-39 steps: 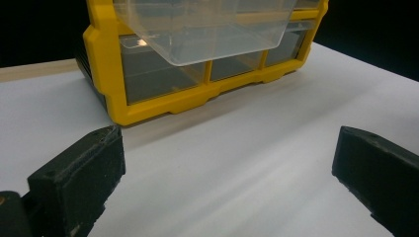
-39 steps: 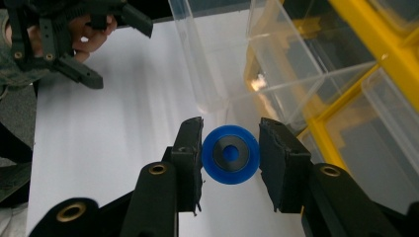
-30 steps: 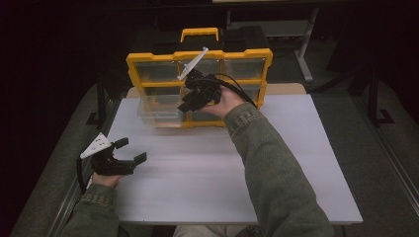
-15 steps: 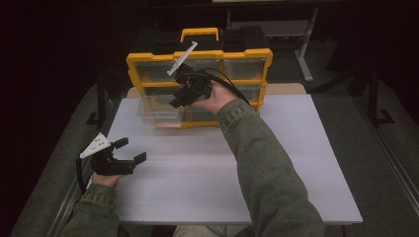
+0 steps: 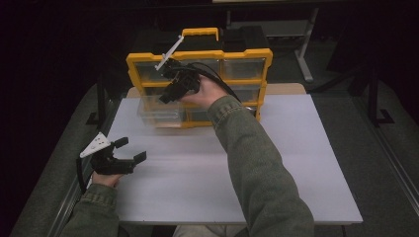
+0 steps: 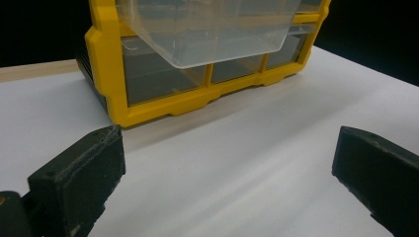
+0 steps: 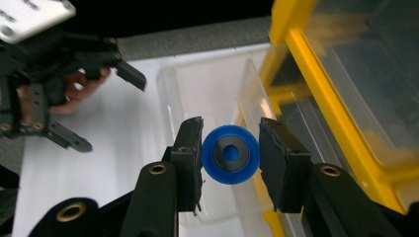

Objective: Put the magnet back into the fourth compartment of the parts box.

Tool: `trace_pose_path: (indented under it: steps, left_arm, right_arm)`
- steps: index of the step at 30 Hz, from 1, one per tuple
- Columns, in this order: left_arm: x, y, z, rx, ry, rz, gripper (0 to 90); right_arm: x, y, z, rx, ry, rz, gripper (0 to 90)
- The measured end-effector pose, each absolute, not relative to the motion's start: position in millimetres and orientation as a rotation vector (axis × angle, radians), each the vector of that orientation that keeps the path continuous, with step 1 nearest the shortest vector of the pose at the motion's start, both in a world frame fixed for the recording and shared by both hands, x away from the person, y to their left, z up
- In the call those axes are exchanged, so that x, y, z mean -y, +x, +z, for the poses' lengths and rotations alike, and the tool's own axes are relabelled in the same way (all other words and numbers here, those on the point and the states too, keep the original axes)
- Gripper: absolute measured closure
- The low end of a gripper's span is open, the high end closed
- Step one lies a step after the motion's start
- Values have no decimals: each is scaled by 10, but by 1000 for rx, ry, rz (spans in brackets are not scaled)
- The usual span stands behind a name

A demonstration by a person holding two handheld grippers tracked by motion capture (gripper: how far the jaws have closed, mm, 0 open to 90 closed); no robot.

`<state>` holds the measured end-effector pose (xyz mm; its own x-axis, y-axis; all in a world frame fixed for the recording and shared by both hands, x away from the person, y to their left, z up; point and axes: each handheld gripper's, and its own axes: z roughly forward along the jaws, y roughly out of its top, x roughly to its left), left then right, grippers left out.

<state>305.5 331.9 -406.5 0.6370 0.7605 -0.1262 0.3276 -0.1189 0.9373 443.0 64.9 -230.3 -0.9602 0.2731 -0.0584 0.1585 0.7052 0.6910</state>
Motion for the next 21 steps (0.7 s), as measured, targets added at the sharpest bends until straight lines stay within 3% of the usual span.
trace_pose_path:
  steps: [10, 13, 15, 18, 19, 21]
  left_arm:
    - [-3296, 3073, -4076, -894, 1712, 464, 0]
    - [-3291, 3079, -4079, -887, 1717, 461, 0]
    - [-3292, 3078, -4079, -886, 1718, 460, 0]
    - [-3296, 3078, -4080, -884, 1720, 457, 0]
    - [-3296, 3078, -4080, -884, 1720, 457, 0]
    - [-3292, 3071, -4078, -883, 1721, 456, 0]
  right_arm:
    - [-780, 4516, -2319, -2781, 333, 1144, 599]
    - [-789, 4552, -2353, -2783, 358, 1156, 370]
    - [-783, 4554, -2355, -2785, 370, 1148, 346]
    - [-740, 4555, -2344, -2770, 416, 1138, 211]
    - [-740, 4555, -2344, -2770, 416, 1138, 211]
    - [-663, 4550, -2323, -2755, 460, 1143, 98]
